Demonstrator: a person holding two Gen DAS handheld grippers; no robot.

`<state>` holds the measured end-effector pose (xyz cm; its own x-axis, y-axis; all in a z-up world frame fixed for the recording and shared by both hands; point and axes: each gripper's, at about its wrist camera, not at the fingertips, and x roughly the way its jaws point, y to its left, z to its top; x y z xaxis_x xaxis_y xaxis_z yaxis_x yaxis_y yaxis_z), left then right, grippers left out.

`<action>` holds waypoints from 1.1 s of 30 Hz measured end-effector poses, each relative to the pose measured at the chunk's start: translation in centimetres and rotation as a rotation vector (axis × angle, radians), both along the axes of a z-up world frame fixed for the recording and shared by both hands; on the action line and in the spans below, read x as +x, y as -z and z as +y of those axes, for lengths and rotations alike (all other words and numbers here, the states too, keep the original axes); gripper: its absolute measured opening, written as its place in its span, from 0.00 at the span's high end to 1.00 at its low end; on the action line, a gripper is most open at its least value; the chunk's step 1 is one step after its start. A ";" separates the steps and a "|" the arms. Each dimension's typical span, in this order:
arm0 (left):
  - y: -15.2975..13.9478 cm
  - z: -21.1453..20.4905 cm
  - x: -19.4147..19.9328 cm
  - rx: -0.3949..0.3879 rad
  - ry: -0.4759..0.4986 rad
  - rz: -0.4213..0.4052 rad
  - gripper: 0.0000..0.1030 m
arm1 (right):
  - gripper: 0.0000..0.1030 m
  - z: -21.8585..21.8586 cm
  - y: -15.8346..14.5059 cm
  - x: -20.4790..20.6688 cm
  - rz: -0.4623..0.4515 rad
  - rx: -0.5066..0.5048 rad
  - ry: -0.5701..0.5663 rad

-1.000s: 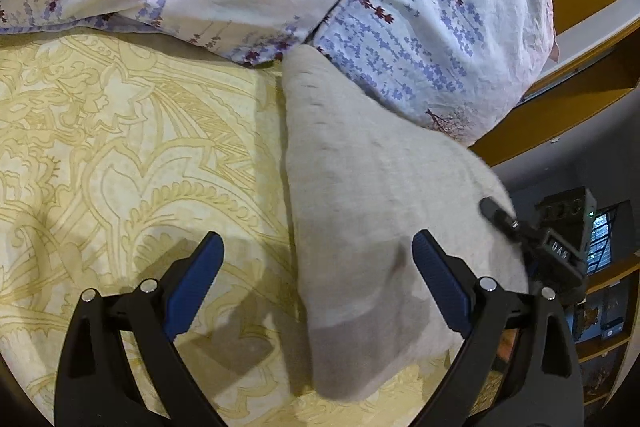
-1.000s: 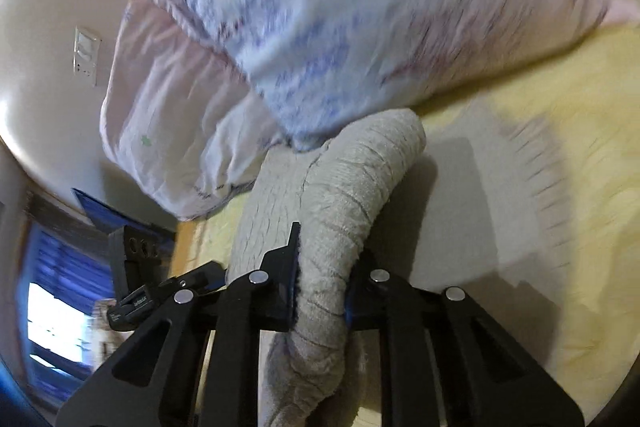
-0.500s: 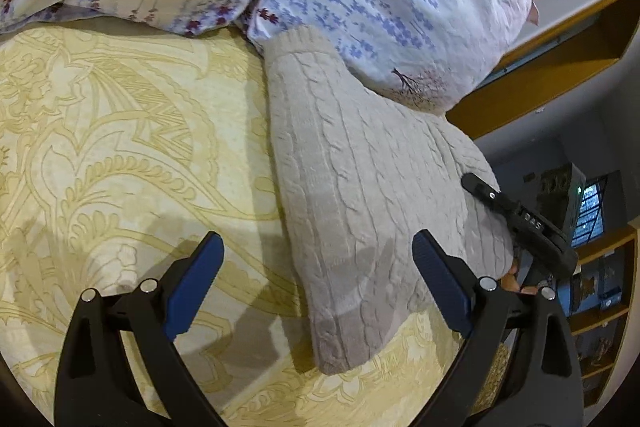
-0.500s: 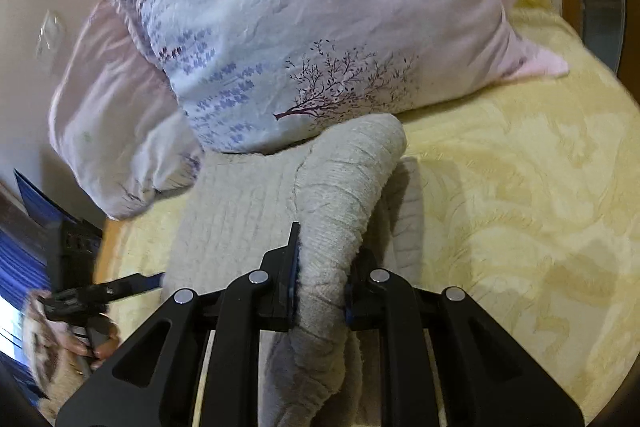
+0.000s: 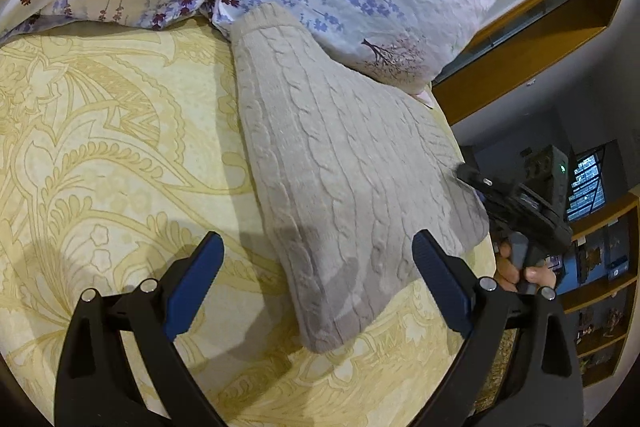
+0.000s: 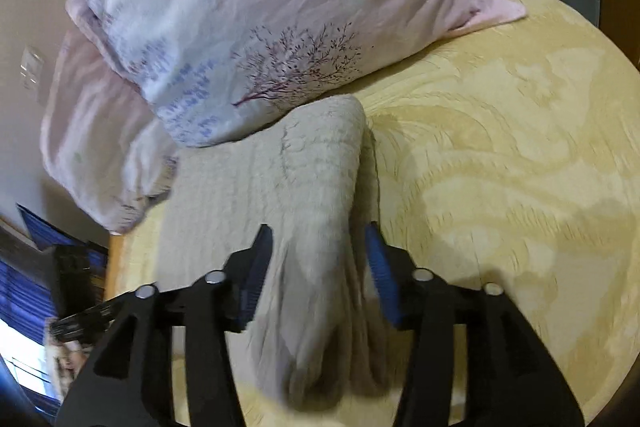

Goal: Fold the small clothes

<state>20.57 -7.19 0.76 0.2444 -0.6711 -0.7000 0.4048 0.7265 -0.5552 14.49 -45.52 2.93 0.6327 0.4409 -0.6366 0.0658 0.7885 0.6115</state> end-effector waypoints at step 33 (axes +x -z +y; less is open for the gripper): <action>-0.2 -0.9 -1.0 0.027 -0.023 -0.005 0.08 | 0.43 -0.6 0.2 -5.3 -0.091 0.115 -0.007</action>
<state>19.54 -8.10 0.93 0.2628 -0.6459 -0.7168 0.3902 0.7506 -0.5332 9.17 -46.08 2.70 0.6826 0.5119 -0.5216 0.0007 0.7133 0.7009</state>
